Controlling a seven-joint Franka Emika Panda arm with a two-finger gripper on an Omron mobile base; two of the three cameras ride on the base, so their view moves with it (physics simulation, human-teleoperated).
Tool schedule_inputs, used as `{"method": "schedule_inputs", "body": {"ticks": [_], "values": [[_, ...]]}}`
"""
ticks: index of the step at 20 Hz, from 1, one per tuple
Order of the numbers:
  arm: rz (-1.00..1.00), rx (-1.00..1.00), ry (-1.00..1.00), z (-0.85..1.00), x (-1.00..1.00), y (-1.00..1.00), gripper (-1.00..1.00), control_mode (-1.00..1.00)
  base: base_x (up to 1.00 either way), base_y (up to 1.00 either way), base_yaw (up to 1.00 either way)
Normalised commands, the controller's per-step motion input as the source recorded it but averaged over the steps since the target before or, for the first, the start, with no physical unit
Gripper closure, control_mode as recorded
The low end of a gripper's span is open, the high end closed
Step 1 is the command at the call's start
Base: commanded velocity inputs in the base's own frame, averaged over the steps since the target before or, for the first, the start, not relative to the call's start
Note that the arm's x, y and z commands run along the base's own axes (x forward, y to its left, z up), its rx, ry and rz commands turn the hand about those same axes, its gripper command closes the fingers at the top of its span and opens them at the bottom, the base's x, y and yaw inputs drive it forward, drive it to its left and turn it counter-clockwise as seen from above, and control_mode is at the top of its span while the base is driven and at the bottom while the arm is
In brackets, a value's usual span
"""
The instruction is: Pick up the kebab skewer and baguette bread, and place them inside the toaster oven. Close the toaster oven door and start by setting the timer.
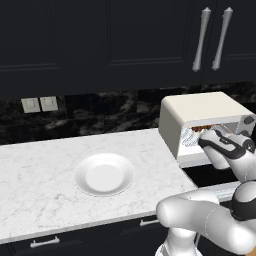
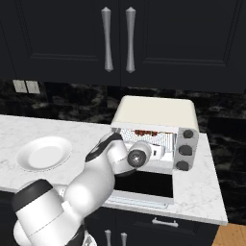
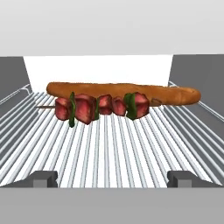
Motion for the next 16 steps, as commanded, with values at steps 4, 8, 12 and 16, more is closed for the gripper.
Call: {"method": "schedule_inputs", "body": {"ticks": [4,8,12,16], "values": [[0.00,0.00,0.00,0.00,0.13,0.01,-1.00,-1.00,0.00,0.00,0.00],[0.00,0.00,0.00,0.00,0.14,0.00,-1.00,-1.00,0.00,0.00,0.00],[0.00,0.00,0.00,0.00,0.13,0.00,-1.00,-1.00,0.00,0.00,0.00],[0.00,0.00,0.00,0.00,0.11,0.00,-1.00,-1.00,0.00,0.00,0.00]]}}
